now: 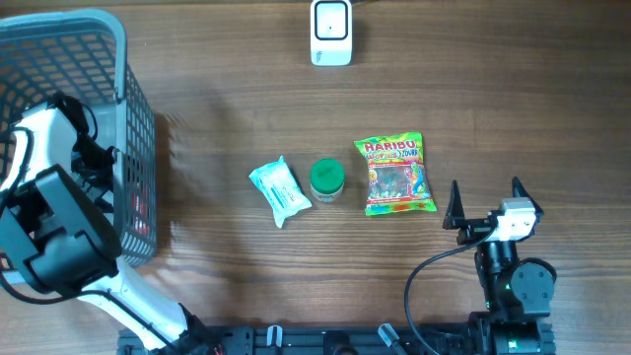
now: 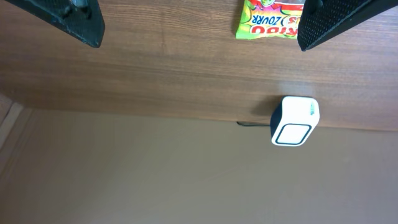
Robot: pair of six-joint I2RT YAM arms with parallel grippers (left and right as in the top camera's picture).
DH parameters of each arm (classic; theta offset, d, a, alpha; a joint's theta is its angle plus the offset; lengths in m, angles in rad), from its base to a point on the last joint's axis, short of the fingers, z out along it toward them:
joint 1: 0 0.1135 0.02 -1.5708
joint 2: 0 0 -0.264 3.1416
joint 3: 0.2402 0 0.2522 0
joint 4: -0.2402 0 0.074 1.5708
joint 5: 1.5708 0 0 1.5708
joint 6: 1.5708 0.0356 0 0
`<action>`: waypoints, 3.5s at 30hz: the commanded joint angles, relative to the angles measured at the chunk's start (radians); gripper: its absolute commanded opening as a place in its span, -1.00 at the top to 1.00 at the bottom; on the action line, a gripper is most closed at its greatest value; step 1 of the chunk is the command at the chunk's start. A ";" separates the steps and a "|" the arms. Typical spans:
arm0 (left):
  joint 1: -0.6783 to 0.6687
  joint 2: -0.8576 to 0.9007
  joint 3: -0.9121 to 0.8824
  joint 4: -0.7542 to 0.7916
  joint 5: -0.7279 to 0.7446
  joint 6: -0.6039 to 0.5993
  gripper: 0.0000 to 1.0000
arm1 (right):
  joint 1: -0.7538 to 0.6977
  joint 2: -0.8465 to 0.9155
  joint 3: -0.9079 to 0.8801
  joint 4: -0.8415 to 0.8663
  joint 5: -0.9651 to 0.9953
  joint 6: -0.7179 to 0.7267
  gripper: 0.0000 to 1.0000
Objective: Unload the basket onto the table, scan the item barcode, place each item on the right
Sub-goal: 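Release the tissue pack and move the left gripper back into the basket, then grasp the red Nescafé 3in1 stick in the basket with the left gripper, then carry the Nescafé stick to the table left of the tissue pack and release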
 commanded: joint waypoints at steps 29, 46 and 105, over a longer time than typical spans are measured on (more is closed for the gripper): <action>-0.001 -0.246 -0.048 -0.071 -0.196 -0.205 -1.00 | 0.004 0.000 -0.001 0.003 -0.009 -0.014 -1.00; -0.012 -0.218 -0.266 0.163 -0.131 -0.163 -1.00 | 0.004 0.000 -0.001 0.003 -0.009 -0.014 -1.00; -0.939 -0.464 -0.621 0.451 -0.229 -0.744 0.92 | 0.004 0.000 -0.001 0.003 -0.009 -0.014 -0.99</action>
